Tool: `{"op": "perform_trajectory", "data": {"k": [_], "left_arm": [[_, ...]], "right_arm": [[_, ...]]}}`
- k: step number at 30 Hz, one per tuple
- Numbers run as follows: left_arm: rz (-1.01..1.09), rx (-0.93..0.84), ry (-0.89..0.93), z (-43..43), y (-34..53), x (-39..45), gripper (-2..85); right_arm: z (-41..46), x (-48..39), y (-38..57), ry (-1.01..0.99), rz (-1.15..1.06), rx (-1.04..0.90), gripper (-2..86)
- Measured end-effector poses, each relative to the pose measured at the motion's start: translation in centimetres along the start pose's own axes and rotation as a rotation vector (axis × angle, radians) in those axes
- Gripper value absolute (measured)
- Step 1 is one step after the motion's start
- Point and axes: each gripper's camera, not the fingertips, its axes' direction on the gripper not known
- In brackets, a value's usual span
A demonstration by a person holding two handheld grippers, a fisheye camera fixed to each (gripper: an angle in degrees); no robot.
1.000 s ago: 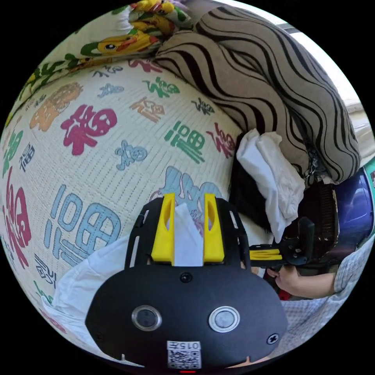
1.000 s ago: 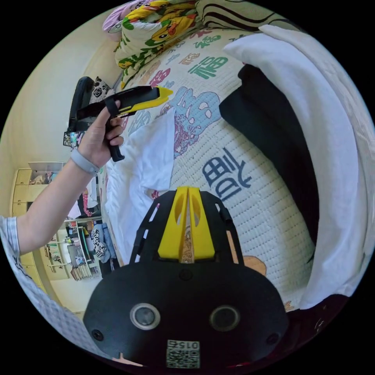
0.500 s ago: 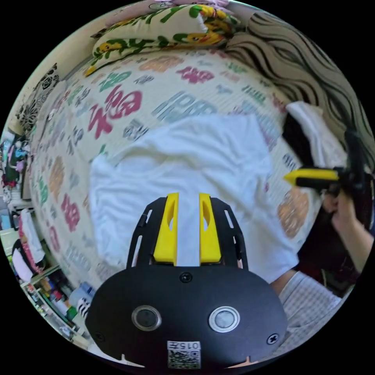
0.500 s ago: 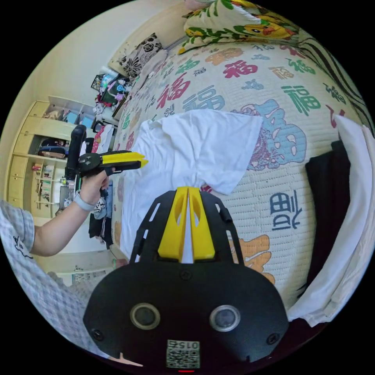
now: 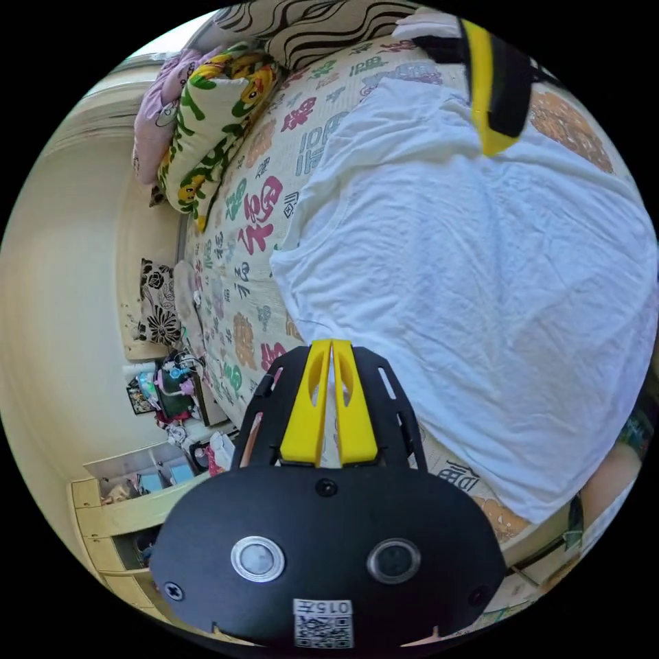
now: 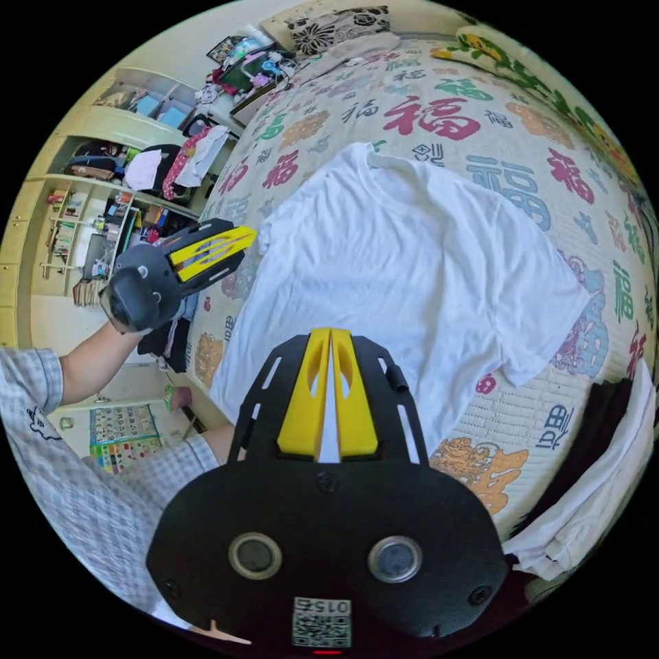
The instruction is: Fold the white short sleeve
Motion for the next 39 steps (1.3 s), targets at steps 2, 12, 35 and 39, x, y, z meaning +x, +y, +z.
{"op": "perform_trajectory", "data": {"k": [2,12,35,39], "left_arm": [[-0.040,0.018,0.010,-0.2,1.9,-0.6,-0.8],[-0.605,-0.086,0.386,4.4,17.5,-5.8,0.5],[-1.356,0.300,1.241,14.3,37.0,-18.9,9.1],[-1.335,0.333,1.267,14.7,38.4,-20.5,9.4]], "right_arm": [[-0.2,-3.5,-3.2,0.040,-0.042,0.014,-0.3],[5.0,-20.4,-19.6,0.116,-0.393,-0.143,6.8],[4.3,-26.8,-30.4,0.214,-0.031,-0.309,4.8],[3.4,-29.0,-31.4,0.327,-0.047,-0.258,5.0]]}}
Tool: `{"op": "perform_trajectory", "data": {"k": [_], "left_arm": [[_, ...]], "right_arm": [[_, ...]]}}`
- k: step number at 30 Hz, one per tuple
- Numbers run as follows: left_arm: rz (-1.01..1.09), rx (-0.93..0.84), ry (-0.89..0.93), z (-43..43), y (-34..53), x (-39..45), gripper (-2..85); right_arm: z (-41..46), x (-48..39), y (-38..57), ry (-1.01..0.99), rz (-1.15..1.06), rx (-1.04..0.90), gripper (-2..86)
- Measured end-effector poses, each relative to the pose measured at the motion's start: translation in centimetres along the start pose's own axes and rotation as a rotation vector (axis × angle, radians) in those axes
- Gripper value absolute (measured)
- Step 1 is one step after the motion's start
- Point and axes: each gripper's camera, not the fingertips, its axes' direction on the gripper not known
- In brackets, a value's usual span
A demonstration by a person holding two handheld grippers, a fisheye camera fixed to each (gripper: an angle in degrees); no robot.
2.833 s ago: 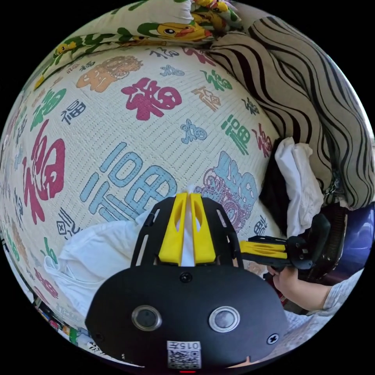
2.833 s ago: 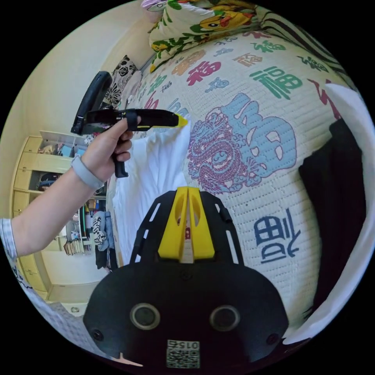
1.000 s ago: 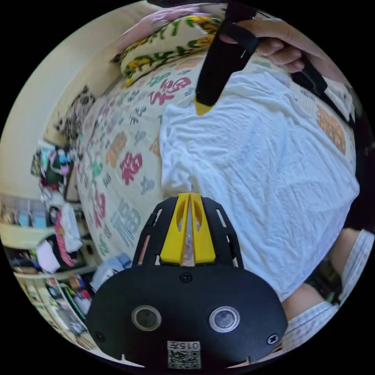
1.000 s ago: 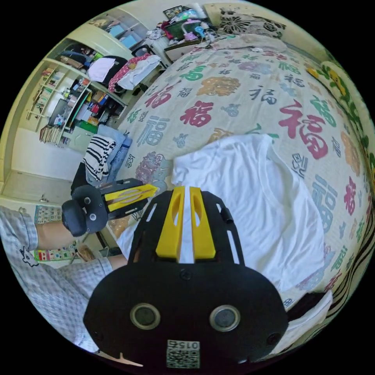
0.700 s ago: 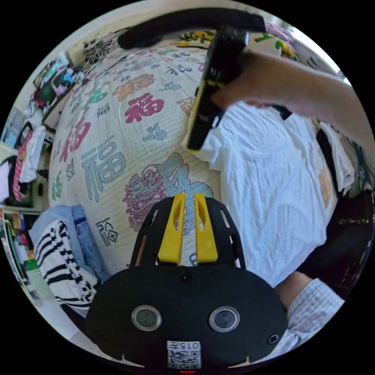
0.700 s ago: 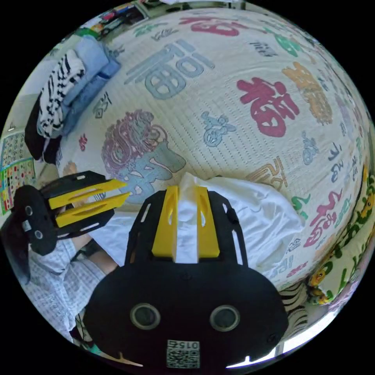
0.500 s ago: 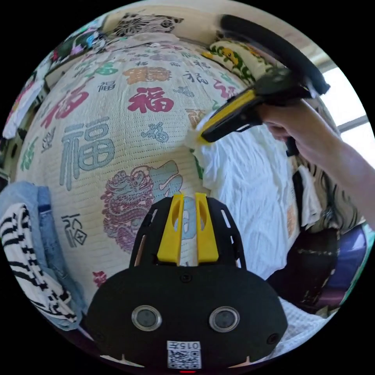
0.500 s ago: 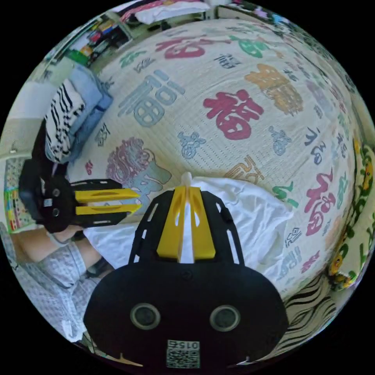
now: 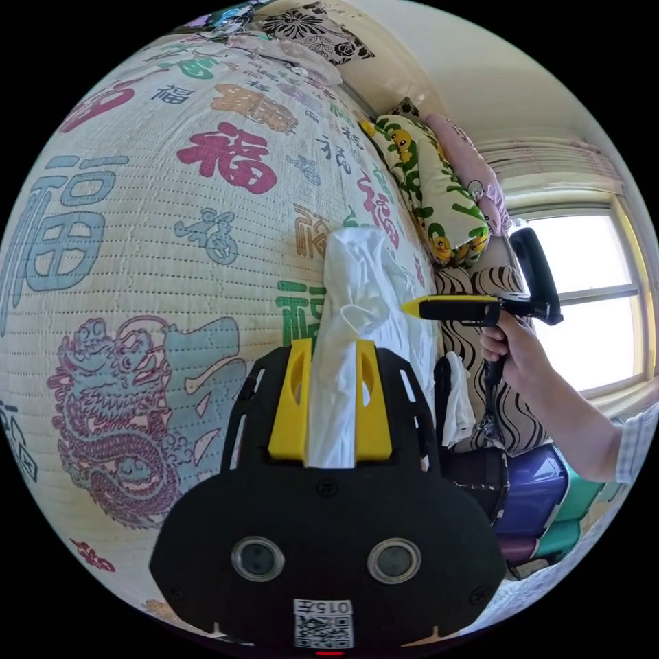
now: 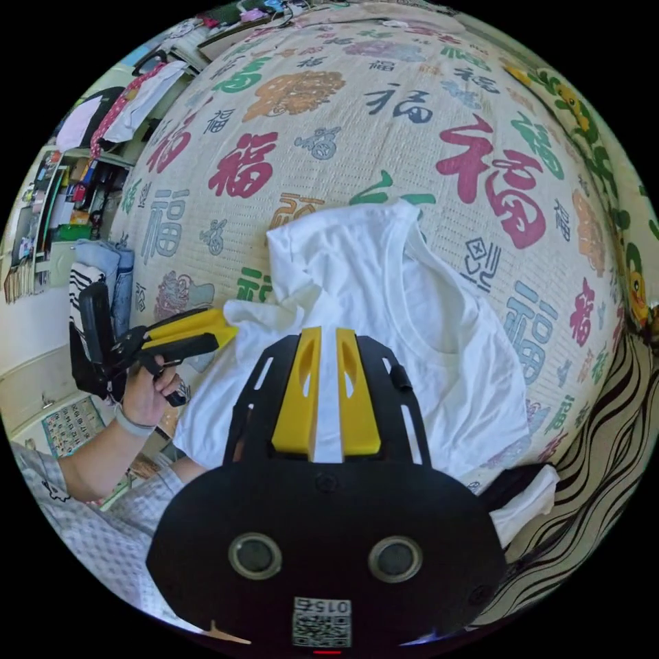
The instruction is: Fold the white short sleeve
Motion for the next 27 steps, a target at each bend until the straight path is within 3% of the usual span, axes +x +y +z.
{"op": "perform_trajectory", "data": {"k": [4,12,17,23,27], "left_arm": [[0.024,0.022,-0.011,-2.4,-1.1,-0.2,8.6],[0.076,-0.005,0.050,-5.7,-2.1,-0.3,0.1],[0.098,0.045,0.070,-9.6,-0.9,-0.6,-0.7],[-0.091,0.318,0.029,-18.0,1.6,-3.4,-0.7],[-0.276,0.373,-0.065,-20.7,3.1,-6.4,-0.6]], "right_arm": [[-1.9,-2.9,-2.3,0.018,-0.094,0.043,6.4],[1.8,-6.6,-7.2,0.089,-0.204,-0.260,4.1],[-2.2,-7.5,-7.1,-0.065,-0.154,-0.088,-0.1],[-7.1,-11.7,-8.4,-0.278,-0.165,0.185,-0.2],[-6.0,-16.1,-11.8,-0.419,-0.273,0.161,0.3]]}}
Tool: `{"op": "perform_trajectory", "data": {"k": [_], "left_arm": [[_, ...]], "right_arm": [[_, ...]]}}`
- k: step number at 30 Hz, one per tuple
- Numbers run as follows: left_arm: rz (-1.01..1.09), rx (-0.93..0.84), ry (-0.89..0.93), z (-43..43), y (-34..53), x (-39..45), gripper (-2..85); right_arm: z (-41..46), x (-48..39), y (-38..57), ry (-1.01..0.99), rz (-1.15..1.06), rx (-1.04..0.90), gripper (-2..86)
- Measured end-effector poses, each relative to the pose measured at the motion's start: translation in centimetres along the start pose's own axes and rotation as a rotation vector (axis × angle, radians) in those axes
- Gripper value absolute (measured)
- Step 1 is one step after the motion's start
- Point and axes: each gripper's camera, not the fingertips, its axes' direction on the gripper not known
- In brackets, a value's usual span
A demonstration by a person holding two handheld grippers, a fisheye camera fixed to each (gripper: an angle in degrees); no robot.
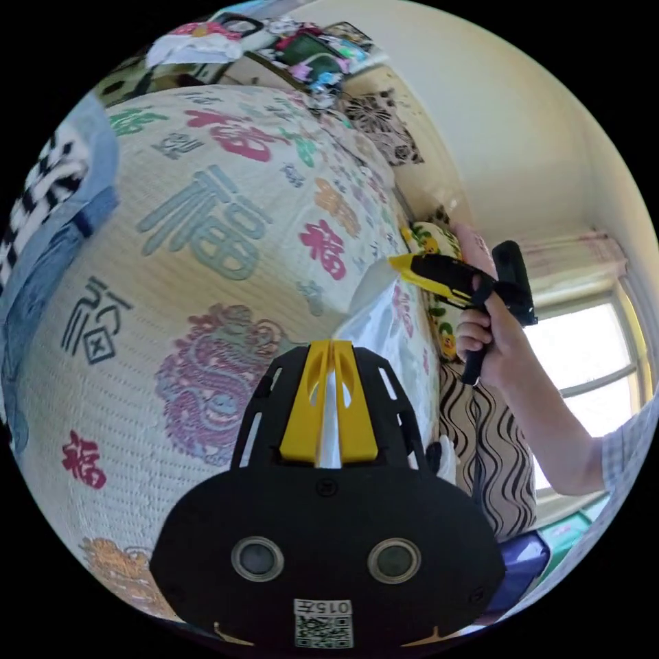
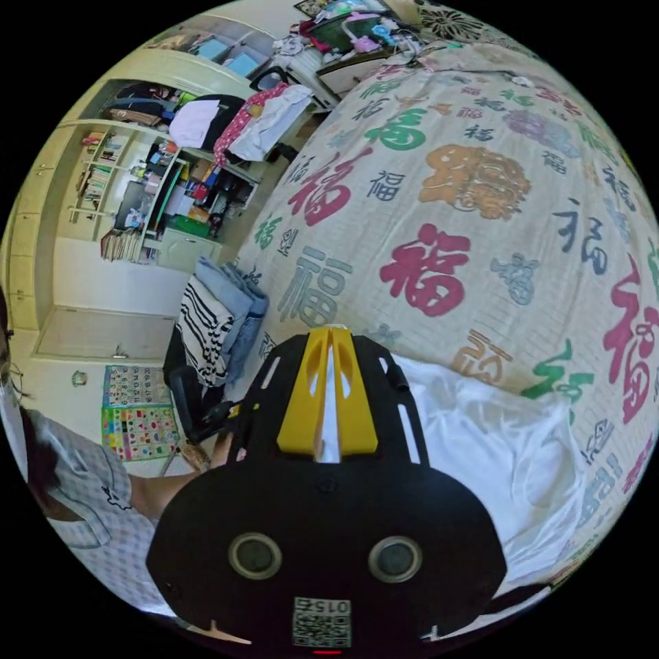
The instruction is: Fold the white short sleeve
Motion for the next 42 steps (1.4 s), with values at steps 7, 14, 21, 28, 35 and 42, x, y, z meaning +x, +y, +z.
{"op": "perform_trajectory", "data": {"k": [7,14,21,28,35,42], "left_arm": [[-0.155,-0.057,-0.034,-1.2,0.4,-3.8,3.5],[-0.132,-0.093,0.052,-2.3,-0.4,-4.5,7.6],[-0.071,-0.162,-0.114,-2.8,-0.8,-3.3,0.8],[0.183,-0.156,-0.069,-4.1,-1.8,0.4,5.7],[0.233,-0.339,-0.116,0.2,-1.1,0.5,1.4],[0.172,-0.175,-0.107,-3.5,0.6,-1.5,-0.7]], "right_arm": [[2.5,-1.0,-4.1,0.203,-0.096,-0.147,5.7],[8.7,-0.9,-4.6,0.494,-0.217,-0.514,2.5],[7.5,-1.4,-6.4,0.512,-0.114,-0.377,0.6],[6.1,-2.8,-6.5,0.481,-0.148,-0.241,4.3],[11.7,-3.9,-7.4,0.418,-0.191,-0.467,1.7],[11.7,-4.3,-7.0,0.365,-0.236,-0.392,-0.3]]}}
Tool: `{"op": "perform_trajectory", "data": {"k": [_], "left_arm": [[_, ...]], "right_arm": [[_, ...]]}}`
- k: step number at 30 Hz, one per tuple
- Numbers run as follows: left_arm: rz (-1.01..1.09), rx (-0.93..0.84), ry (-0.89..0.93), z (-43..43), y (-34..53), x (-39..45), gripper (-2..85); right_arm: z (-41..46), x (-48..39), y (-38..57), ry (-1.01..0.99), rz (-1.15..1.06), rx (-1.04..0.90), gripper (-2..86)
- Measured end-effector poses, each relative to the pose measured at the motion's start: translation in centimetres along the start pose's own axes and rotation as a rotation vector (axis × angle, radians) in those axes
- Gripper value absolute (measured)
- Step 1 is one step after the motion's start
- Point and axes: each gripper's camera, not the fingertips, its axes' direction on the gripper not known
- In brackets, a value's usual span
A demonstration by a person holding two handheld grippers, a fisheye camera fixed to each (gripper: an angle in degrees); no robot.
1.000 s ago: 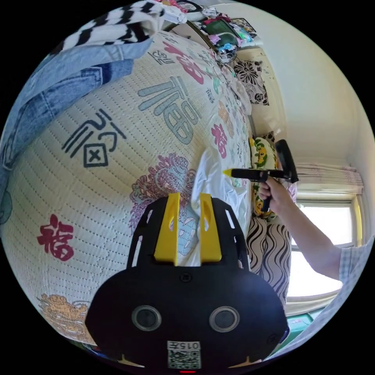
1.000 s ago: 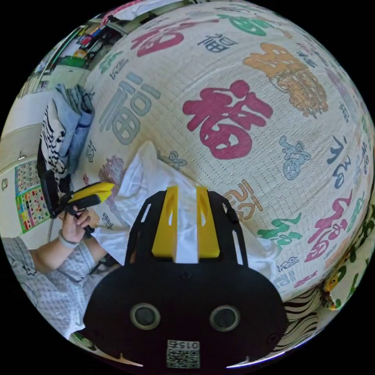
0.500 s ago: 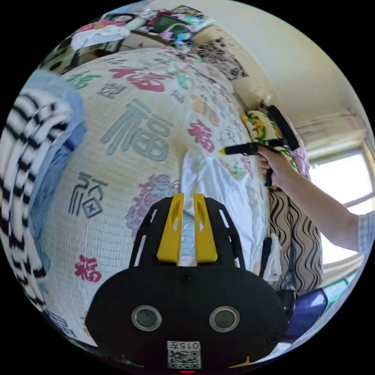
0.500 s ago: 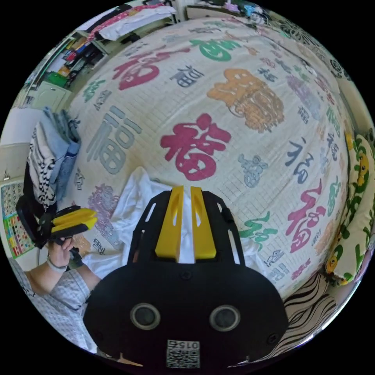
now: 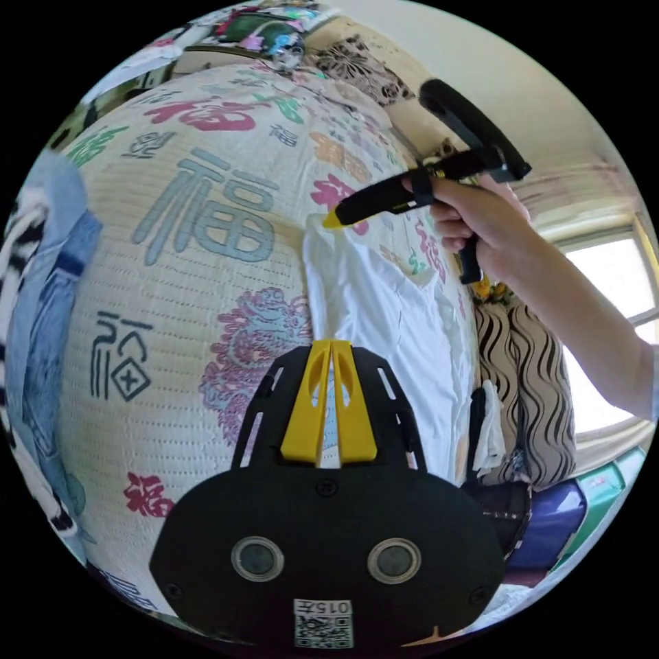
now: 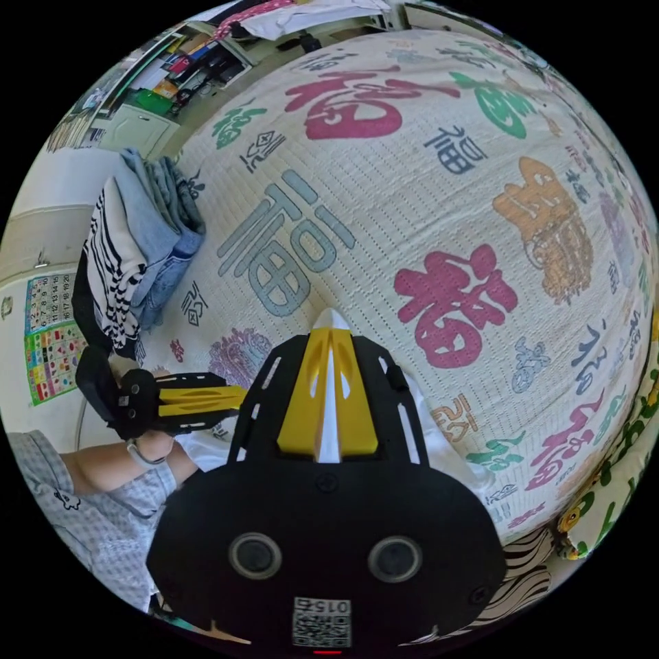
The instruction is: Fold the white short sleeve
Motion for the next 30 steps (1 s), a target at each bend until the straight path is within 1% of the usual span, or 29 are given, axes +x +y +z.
{"op": "perform_trajectory", "data": {"k": [3,5,7,9,11,12,14,16,18,24,26,27,28,29,30], "left_arm": [[-0.080,0.064,-0.006,-1.0,1.1,-1.4,-0.3],[-0.053,0.093,0.069,-1.0,1.3,-1.5,0.5],[0.023,0.059,0.133,0.2,0.7,-0.7,5.9],[0.070,-0.015,0.111,1.6,0.0,0.0,6.6],[0.103,-0.069,0.101,3.1,-0.2,0.4,5.2],[0.112,-0.106,0.126,4.0,-0.2,0.5,2.8],[0.072,-0.139,0.115,4.7,0.1,0.4,0.5],[0.054,-0.022,0.097,3.5,1.1,0.3,-0.5],[0.047,0.041,0.059,2.5,1.8,0.1,-0.7],[-0.039,0.061,-0.005,2.9,3.2,-1.4,-0.4],[-0.013,0.067,0.050,3.5,3.0,-1.3,0.4],[0.022,0.062,0.109,4.1,2.8,-0.9,1.3],[0.045,0.038,0.136,5.0,2.4,-0.3,2.8],[0.046,0.015,0.133,5.6,2.2,-0.1,3.6],[0.061,-0.050,0.119,7.0,1.8,0.4,2.3]], "right_arm": [[0.6,-0.3,0.1,0.043,-0.001,0.014,-0.4],[1.6,0.0,0.2,0.045,0.009,-0.011,-0.5],[2.2,0.6,0.8,0.023,0.021,-0.012,-0.5],[2.6,1.3,1.6,-0.015,0.044,-0.001,-0.5],[2.8,2.2,2.7,-0.037,0.064,0.019,-0.4],[2.9,2.4,3.0,-0.039,0.065,0.018,-0.4],[3.4,2.8,3.7,-0.037,0.054,0.010,-0.4],[3.8,2.9,4.3,-0.016,0.038,0.010,-0.4],[4.1,3.0,4.9,0.010,0.021,0.014,-0.4],[6.9,4.3,6.4,0.045,0.050,0.028,-0.4],[8.7,5.2,7.2,0.018,0.065,0.003,-0.4],[9.2,5.4,7.5,0.011,0.071,-0.001,-0.4],[9.8,6.0,8.2,0.004,0.084,0.000,-0.3],[10.3,6.6,9.0,-0.004,0.095,0.011,-0.3],[10.5,6.9,9.4,-0.011,0.100,0.017,-0.2]]}}
